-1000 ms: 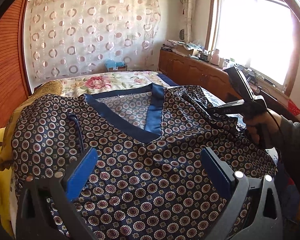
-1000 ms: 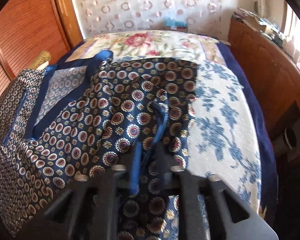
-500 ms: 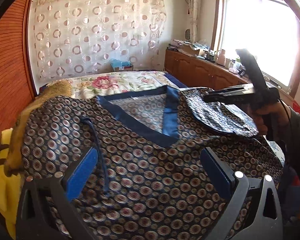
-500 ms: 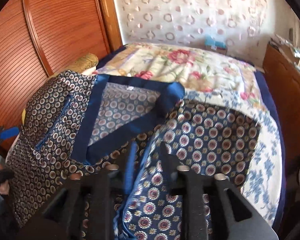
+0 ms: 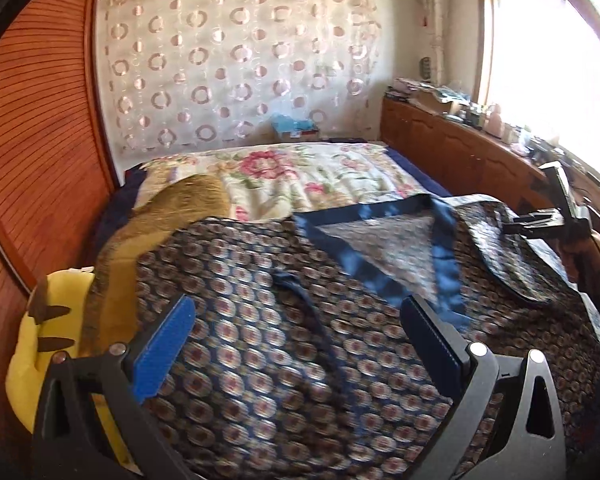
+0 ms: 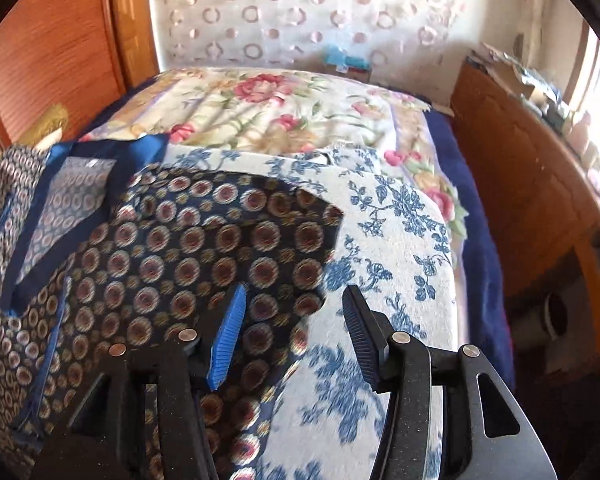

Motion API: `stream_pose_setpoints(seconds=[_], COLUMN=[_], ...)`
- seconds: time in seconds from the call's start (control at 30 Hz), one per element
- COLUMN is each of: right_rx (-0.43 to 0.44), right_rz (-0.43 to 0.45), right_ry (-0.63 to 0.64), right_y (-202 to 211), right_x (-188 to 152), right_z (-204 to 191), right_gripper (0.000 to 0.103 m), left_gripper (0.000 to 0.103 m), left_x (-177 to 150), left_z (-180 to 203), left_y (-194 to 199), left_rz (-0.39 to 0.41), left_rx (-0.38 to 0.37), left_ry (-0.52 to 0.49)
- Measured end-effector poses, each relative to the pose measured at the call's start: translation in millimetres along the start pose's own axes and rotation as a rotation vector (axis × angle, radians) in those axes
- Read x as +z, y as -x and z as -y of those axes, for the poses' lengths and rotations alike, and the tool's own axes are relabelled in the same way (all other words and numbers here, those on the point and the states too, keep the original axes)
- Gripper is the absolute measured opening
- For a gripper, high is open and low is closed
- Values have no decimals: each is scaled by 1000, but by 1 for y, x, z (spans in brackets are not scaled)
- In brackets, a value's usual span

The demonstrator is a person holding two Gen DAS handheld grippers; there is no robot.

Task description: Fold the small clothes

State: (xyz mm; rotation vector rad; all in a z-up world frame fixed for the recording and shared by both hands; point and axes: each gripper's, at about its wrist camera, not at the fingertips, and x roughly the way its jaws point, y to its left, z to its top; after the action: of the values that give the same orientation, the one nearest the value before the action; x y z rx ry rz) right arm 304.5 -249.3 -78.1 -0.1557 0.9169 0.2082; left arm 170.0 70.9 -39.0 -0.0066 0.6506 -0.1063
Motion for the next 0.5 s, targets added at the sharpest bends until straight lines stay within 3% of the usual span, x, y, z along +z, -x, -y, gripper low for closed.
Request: stream_pose_setpoints(seconds=[0.07, 0.1, 0.17, 0.2, 0.3, 0.5], right_rx=[39, 66, 88, 88, 56, 67], right_rz=[-6, -8, -1, 5, 45, 31], right_ry=[-10, -1, 26, 35, 36, 23], right_y=[-4, -7, -8, -8, -2, -13], right_x=[2, 2, 3, 4, 7, 13], right_z=[4, 5, 5, 6, 17, 30], right_gripper=[46, 28, 6, 2, 1, 1], left_gripper=[103, 103, 103, 103, 103, 102], left_x=[3, 4, 6, 7, 10, 13], left_z=[-12, -19, -33, -39, -53, -75], left_y=[-7, -10, -18, -21, -30, -48], left_rz=[-8, -15, -31, -36, -49, -84], left_rx=[22, 31, 52, 58, 68, 99], left_ry=[10, 18, 38, 47, 62, 62])
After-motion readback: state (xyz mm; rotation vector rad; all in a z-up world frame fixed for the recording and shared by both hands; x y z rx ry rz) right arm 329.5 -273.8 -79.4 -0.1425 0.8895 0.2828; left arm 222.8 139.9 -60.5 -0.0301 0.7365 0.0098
